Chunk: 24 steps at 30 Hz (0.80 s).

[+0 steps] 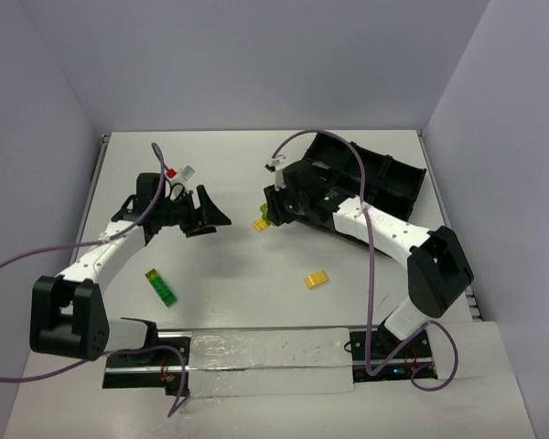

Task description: Sort the legos into containers by color

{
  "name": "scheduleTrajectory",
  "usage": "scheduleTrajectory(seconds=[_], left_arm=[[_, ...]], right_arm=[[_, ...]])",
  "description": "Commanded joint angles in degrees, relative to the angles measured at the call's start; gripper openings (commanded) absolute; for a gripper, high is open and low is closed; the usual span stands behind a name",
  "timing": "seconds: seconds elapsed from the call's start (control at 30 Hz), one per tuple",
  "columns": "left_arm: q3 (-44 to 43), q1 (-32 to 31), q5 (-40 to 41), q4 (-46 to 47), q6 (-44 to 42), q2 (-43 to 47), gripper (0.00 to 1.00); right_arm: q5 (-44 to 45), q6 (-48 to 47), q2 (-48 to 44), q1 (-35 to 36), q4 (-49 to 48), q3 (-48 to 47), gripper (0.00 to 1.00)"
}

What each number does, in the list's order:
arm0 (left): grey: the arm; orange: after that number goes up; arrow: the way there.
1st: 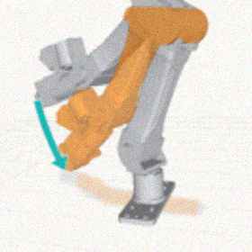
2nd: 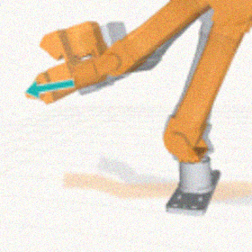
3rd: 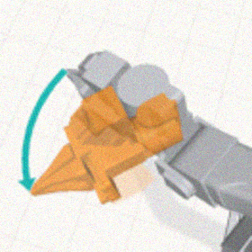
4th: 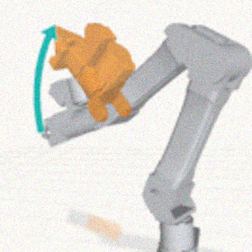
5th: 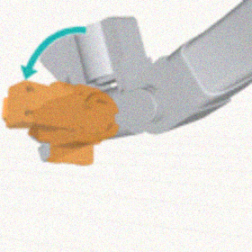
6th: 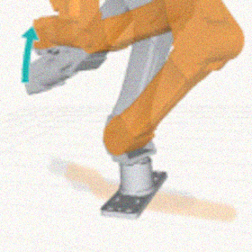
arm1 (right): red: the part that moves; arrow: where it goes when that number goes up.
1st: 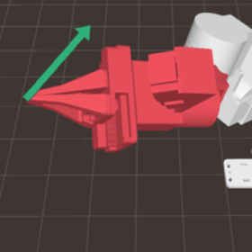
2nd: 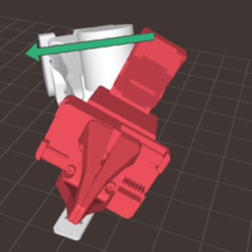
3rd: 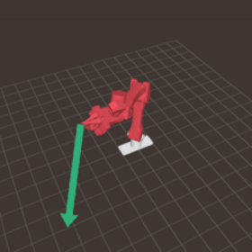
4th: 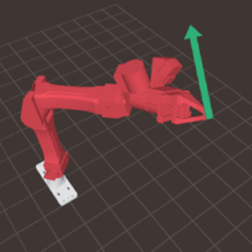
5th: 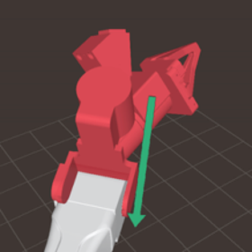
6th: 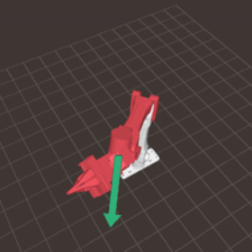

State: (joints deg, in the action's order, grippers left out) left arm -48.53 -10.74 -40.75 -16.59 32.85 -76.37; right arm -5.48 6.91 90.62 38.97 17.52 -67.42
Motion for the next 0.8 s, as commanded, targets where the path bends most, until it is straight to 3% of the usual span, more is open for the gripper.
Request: scheduleTrajectory(seconds=[0.0,0.13,0.27,0.43,0.77], left_arm=[[0.14,-4.83,-3.09,13.19,7.42,3.25,0.82],[0.62,-6.31,-0.45,16.13,13.36,1.24,0.8],[3.25,-6.65,-0.82,25.75,20.25,0.53,0.79],[1.12,-7.58,-0.6,24.67,19.09,-2.74,0.69],[-1.22,-9.23,-2.07,24.55,18.14,-6.71,0.66]], right_arm=[[-0.25,9.67,-2.92,-0.48,0.81,-4.16,0.01],[1.87,13.75,-3.44,-0.42,1.22,-4.82,0.0],[5.01,16.34,-5.59,-0.39,0.94,-3.1,0.0],[4.73,18.05,-7.39,-0.39,0.71,-1.57,0.0],[1.77,19.26,-7.44,-0.39,1.3,-0.89,0.0]])
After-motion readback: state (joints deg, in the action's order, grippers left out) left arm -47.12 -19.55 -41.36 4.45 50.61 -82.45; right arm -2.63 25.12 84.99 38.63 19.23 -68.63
